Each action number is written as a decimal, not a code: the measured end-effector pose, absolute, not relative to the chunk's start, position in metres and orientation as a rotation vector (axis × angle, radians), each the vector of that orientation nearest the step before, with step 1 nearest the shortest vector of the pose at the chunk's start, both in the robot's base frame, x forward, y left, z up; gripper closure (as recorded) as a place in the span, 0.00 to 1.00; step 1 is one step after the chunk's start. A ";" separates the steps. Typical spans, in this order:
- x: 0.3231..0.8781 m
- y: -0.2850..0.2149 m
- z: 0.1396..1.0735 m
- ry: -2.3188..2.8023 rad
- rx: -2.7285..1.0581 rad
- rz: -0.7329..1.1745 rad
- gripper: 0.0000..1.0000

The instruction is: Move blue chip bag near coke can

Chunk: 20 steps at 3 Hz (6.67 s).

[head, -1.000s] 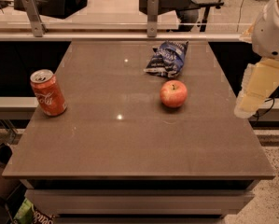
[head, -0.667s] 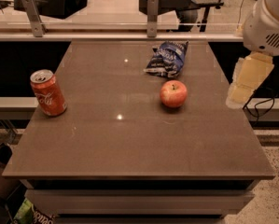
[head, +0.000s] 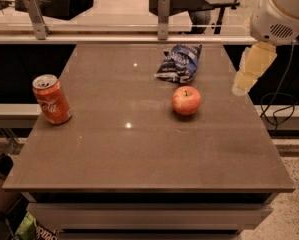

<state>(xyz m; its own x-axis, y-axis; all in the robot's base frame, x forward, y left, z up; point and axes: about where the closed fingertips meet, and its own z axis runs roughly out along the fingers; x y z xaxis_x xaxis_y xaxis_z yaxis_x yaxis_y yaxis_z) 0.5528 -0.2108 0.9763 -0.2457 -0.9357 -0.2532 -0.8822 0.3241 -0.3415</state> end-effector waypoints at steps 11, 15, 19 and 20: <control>0.775 -0.123 0.852 2.075 -1.334 0.120 0.00; 0.785 -0.120 0.831 2.118 -1.319 0.128 0.87; 0.785 -0.120 0.832 2.118 -1.319 0.129 1.00; 0.785 -0.120 0.832 2.118 -1.319 0.128 1.00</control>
Offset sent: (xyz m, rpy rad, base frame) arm 0.0933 0.0141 -0.0161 0.1481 -0.0413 0.0445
